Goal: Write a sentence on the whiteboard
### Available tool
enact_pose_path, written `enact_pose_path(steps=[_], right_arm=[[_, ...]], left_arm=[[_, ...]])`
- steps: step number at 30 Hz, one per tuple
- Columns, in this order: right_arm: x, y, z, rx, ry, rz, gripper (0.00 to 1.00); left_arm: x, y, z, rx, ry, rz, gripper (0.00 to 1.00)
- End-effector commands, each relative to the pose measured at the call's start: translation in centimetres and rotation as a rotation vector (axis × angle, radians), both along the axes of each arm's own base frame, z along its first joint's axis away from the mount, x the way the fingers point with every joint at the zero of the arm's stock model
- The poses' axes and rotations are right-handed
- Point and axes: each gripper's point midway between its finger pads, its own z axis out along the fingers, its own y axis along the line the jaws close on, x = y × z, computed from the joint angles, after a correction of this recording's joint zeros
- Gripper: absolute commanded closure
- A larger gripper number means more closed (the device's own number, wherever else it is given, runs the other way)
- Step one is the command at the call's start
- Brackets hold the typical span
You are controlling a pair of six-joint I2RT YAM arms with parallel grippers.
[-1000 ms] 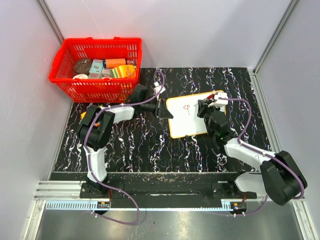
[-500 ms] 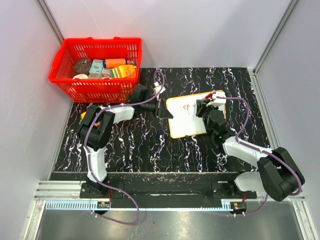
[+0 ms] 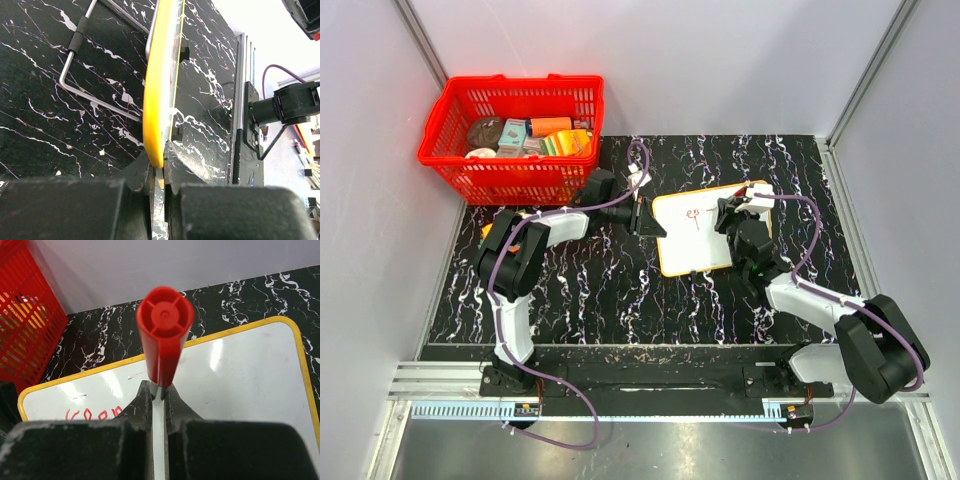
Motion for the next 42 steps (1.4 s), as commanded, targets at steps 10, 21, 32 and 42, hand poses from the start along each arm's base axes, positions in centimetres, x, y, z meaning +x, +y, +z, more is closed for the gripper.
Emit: enact_pose_path(steps=[10,21,32,42], right_arm=[[-1.0,0.1,4.8,0.070,-0.166,0.052,1.00],[0.4,0.3,3.5,0.039,-0.117,0.017,1.00],[0.5,-0.2,2.8,0.042,-0.104,-0.004,1.00],[0.8,0.2,2.3,0.038,-0.081,0.000,1.00]], left_arm=[[-0.9,0.3,-5.4,0.135,-0.014,-0.008,1.00],[-1.0,0.3,-5.3,0.132,-0.017,-0.010,1.00],[-0.9,0.3,-5.3,0.133,-0.018,-0.010,1.00],[-1.0,0.3,-5.4,0.135,-0.017,-0.013,1.00]])
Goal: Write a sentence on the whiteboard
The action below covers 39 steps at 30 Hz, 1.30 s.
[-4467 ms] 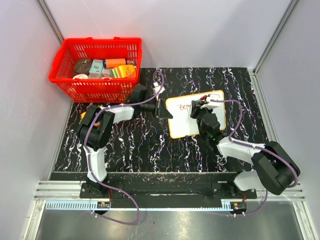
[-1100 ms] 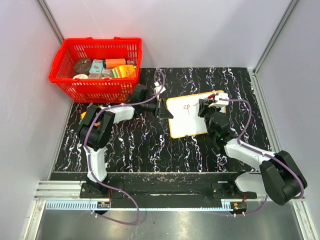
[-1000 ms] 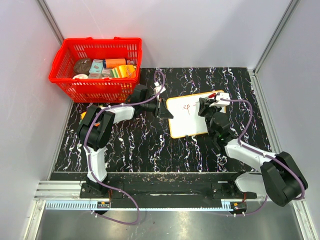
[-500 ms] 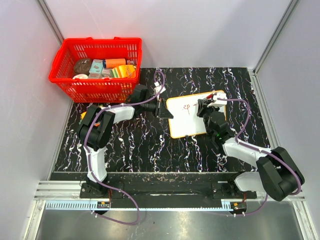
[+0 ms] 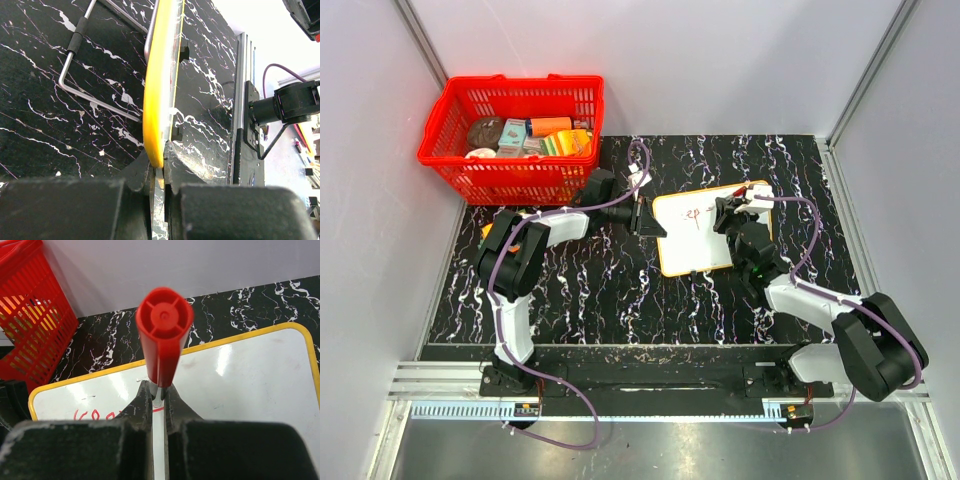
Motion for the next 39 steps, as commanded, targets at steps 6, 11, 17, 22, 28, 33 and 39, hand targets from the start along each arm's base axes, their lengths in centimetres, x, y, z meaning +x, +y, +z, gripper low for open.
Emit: enact_pose_path(steps=[6,11,17,22,28,33,39], right_arm=[[0.2,-0.4,0.8,0.050,-0.004,-0.025,1.00],[-0.1,-0.4,0.0,0.051,0.023,-0.021,1.00],[-0.5,-0.6,-0.5,0.055,0.039,-0.020,1.00],[-0.9,-0.7,-0.9,0.059,0.053,-0.018,1.00],[-1.2,-0.9,-1.5,0.053,0.077,-0.024,1.00],[-1.3,-1.5,-1.6,0.045,0.081,-0.047,1.00],[-1.2,-2.0,-0.9,0.041,0.067,-0.079,1.00]], left_arm=[[-1.0,0.3,-5.3,0.134,-0.015,-0.008,1.00],[-0.9,0.3,-5.3,0.132,-0.016,-0.009,1.00],[-1.0,0.3,-5.3,0.135,-0.017,-0.009,1.00],[-1.0,0.3,-5.4,0.135,-0.012,-0.010,1.00],[-1.0,0.3,-5.4,0.136,-0.014,-0.009,1.00],[-1.0,0.3,-5.4,0.135,-0.014,-0.010,1.00],[-1.0,0.3,-5.5,0.138,-0.013,-0.010,1.00]])
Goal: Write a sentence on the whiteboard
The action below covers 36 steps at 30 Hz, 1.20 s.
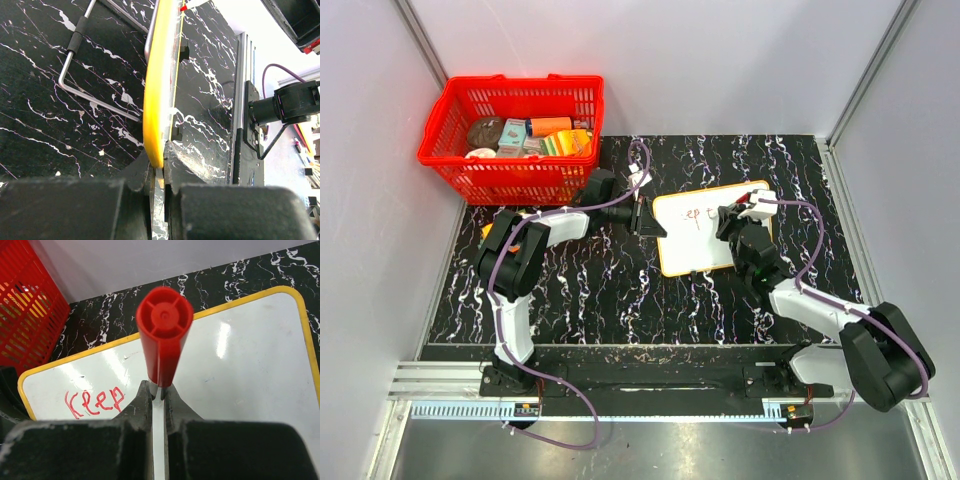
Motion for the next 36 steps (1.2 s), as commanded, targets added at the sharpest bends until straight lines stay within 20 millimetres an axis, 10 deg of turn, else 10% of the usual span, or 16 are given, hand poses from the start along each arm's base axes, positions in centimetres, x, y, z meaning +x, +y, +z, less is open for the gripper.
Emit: enact_pose_path(steps=[1,16,36], right_arm=[[0.1,-1.5,1.2,0.001,-0.023,-0.072,1.00],[0.3,-1.5,6.1,0.042,-0.144,-0.070,1.00],[2.6,-2.0,5.5,-0.015,-0.127,-0.127,1.00]], left_arm=[[-1.0,0.3,-5.4,0.135,-0.017,-0.010,1.00],[-1.0,0.2,-5.6,0.139,-0.015,-0.012,1.00],[-1.0,0.3,-5.6,0.142,-0.015,-0.012,1.00]])
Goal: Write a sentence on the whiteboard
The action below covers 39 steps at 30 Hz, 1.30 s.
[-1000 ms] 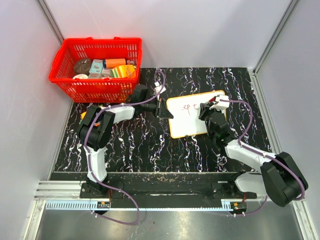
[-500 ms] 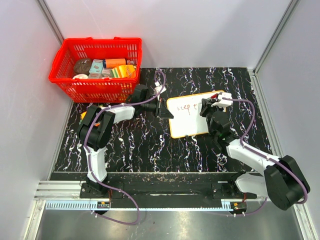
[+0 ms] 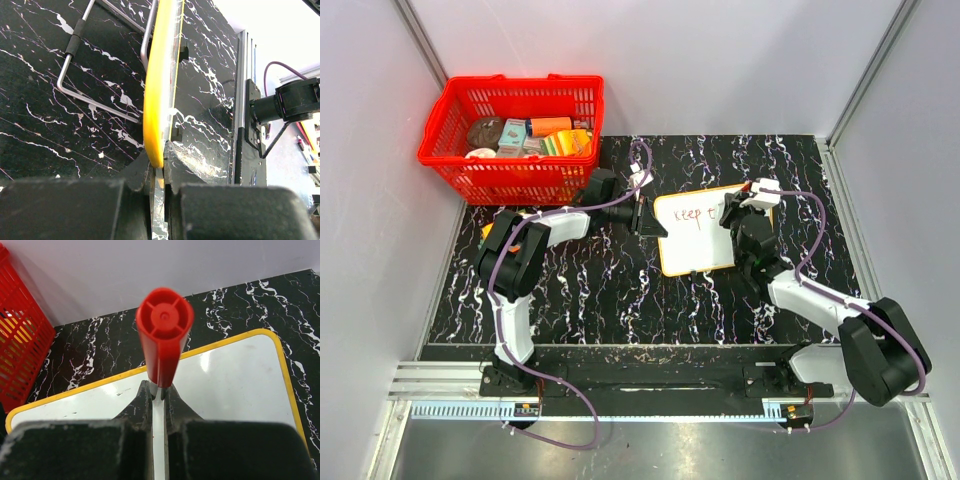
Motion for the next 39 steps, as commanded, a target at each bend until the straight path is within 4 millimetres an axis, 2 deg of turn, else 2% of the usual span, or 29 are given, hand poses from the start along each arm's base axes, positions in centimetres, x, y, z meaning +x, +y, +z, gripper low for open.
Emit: enact_pose_path(steps=[1,21,39], right_arm=[[0.8,-0.5,2.7,0.035,-0.076,-0.034,1.00],[-0.5,-0.8,-1.2,0.045,0.020,-0.019,1.00],[-2.0,-0.8,-3.3,0.072,0.080,0.007,1.00]], left_arm=[[-1.0,0.5,-5.7,0.143,0.003,0.000,1.00],[-1.0,0.4,-5.8,0.145,0.002,-0.001,1.00],[-1.0,0.4,-5.8,0.146,0.002,-0.003,1.00]])
